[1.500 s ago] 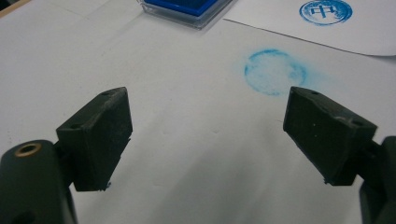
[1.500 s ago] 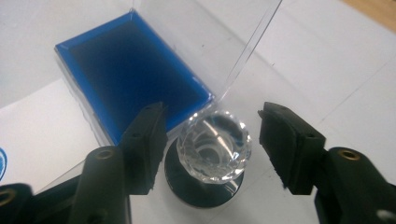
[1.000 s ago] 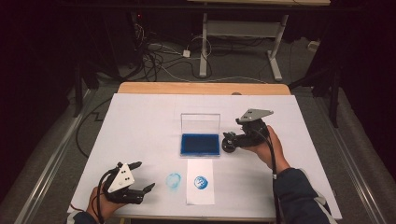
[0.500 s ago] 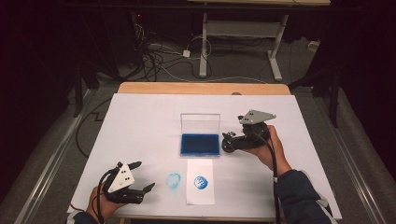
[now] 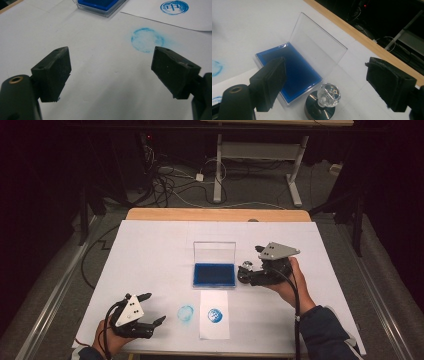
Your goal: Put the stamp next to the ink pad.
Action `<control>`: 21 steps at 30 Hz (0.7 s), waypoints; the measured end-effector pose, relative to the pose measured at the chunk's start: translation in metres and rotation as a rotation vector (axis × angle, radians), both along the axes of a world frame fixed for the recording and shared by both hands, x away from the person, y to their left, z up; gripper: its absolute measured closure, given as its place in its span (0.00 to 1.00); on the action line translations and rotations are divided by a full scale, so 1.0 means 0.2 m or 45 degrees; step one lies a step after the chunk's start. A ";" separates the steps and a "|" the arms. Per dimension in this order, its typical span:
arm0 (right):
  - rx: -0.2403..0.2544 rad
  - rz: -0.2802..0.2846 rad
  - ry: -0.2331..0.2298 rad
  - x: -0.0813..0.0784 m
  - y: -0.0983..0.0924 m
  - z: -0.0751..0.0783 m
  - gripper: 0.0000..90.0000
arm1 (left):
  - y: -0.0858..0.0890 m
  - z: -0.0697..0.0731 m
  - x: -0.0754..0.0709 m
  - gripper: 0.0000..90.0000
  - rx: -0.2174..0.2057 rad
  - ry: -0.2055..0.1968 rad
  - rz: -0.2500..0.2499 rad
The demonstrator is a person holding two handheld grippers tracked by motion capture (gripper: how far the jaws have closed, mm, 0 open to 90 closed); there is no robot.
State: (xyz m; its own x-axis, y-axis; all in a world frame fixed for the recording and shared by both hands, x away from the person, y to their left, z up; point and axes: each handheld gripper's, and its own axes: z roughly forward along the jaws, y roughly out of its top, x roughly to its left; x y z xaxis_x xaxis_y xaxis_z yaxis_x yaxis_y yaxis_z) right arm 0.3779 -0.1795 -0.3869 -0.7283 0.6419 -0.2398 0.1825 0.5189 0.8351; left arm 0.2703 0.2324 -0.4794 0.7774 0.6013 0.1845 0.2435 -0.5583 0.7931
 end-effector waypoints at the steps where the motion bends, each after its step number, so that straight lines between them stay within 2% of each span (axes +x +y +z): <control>1: 0.003 0.002 -0.006 -0.01 0.00 0.00 0.18 | 0.00 0.00 0.00 0.17 -0.001 -0.001 0.000; 8: -0.001 0.028 -0.025 -0.06 -0.01 0.00 0.18 | 0.00 0.00 0.00 0.17 0.001 0.000 0.000; 21: -0.007 0.061 -0.094 -0.14 -0.04 0.01 0.18 | 0.00 0.00 0.00 0.17 0.006 0.000 -0.004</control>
State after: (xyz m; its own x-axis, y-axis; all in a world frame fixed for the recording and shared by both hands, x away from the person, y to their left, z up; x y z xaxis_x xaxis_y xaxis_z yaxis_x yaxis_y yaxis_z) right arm 0.3489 -0.1881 -0.3845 -0.7384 0.6053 -0.2972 0.0954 0.5301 0.8426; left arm 0.2699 0.2319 -0.4792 0.7795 0.5977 0.1873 0.2414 -0.5626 0.7907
